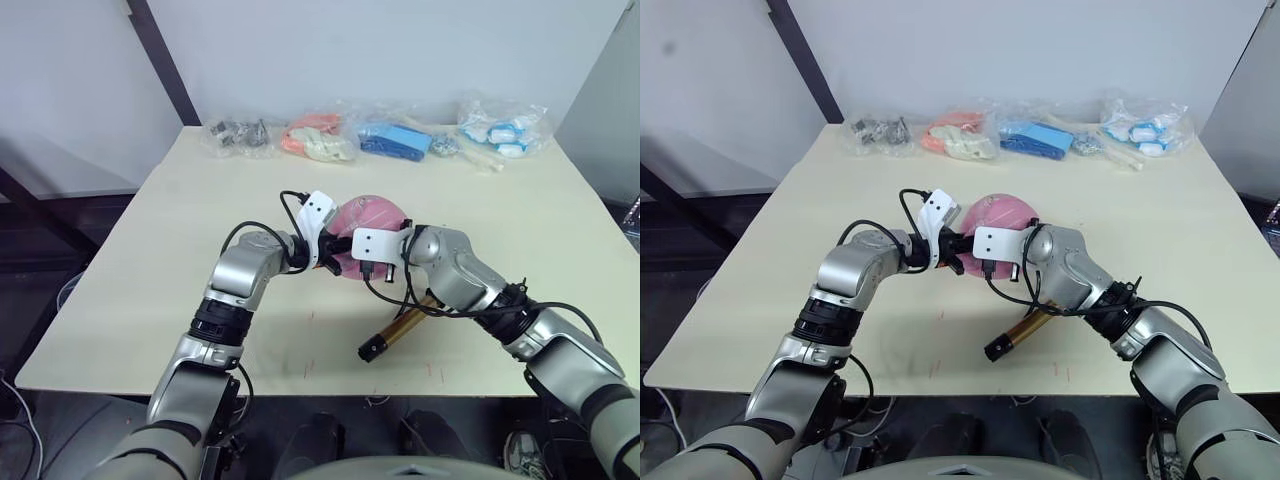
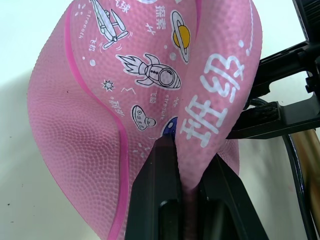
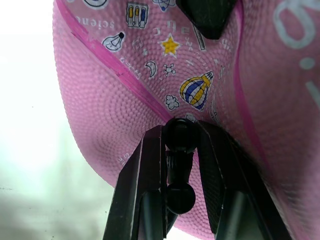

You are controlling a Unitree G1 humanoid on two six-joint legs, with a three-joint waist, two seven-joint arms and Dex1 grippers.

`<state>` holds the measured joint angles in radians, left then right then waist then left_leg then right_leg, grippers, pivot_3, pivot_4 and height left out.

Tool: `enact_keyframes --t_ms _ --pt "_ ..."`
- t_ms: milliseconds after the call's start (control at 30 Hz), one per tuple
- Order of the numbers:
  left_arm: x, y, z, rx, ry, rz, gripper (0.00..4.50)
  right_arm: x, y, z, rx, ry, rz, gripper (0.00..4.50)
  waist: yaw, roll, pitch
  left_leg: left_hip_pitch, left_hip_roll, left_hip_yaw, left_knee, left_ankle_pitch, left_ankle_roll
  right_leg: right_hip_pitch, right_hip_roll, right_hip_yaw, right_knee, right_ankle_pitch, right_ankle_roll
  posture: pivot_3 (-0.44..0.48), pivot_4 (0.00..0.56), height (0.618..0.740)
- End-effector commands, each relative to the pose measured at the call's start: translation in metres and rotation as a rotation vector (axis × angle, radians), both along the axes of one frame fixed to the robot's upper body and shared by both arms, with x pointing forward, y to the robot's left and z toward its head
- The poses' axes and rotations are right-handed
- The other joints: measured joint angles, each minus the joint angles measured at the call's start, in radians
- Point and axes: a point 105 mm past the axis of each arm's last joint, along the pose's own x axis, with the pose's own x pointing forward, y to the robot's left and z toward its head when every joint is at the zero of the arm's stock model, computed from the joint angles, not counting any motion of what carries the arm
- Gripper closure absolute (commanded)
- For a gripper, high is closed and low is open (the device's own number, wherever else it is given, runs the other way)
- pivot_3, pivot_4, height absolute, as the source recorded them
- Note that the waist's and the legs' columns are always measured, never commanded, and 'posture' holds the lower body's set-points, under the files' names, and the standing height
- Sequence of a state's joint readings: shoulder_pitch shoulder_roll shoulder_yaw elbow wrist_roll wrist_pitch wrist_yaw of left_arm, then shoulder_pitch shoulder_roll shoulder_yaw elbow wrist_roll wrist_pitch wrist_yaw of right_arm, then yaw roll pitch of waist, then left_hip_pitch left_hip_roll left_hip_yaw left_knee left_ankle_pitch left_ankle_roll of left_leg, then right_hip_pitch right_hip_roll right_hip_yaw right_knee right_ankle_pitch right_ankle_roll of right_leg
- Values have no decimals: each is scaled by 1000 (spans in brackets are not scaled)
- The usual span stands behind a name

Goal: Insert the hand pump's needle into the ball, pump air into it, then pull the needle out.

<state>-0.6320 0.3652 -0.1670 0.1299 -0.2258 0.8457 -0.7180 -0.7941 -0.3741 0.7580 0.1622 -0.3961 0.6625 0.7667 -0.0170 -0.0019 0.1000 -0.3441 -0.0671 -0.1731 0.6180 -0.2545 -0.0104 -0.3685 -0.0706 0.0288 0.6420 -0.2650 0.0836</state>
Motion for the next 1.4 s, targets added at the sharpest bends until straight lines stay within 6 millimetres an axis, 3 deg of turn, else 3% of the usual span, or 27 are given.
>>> enact_keyframes --t_ms 33,267,500,700,867,1400 --pt "-9 -4 -3 -32 41 -50 4500 -13 -136 -94 -353 255 -428 4147 0 -1 -1 0 0 0 0 0 0 0 0 0 0 0 0 0 150 736" --pt "-8 -4 -3 -32 38 -49 4500 -10 -126 -90 -297 237 -420 4147 0 -1 -1 0 0 -1 -1 0 0 0 0 0 0 0 0 0 150 736" --pt "-7 -3 -2 -32 35 -49 4500 -2 -111 -53 -151 148 -412 4147 3 -1 3 0 0 -1 -1 -2 -4 0 0 0 0 0 0 0 150 736" --pt "-7 -4 -1 -36 33 -55 4500 -11 -103 -34 -105 128 -389 4147 20 5 16 -4 -1 -4 -1 0 0 -2 -1 -2 -1 -2 2 0 150 736" --pt "-5 -6 -1 -41 31 -58 4500 -17 -108 -50 -121 157 -426 4147 32 3 17 -11 -1 -5 -1 1 -1 -8 -1 -3 -1 -1 2 0 150 736" --pt "0 -8 1 -45 22 -64 4500 -20 -123 -84 -193 226 -468 4147 29 1 14 -10 -1 -5 -1 1 -1 -7 -1 -3 -1 -1 2 0 150 736"
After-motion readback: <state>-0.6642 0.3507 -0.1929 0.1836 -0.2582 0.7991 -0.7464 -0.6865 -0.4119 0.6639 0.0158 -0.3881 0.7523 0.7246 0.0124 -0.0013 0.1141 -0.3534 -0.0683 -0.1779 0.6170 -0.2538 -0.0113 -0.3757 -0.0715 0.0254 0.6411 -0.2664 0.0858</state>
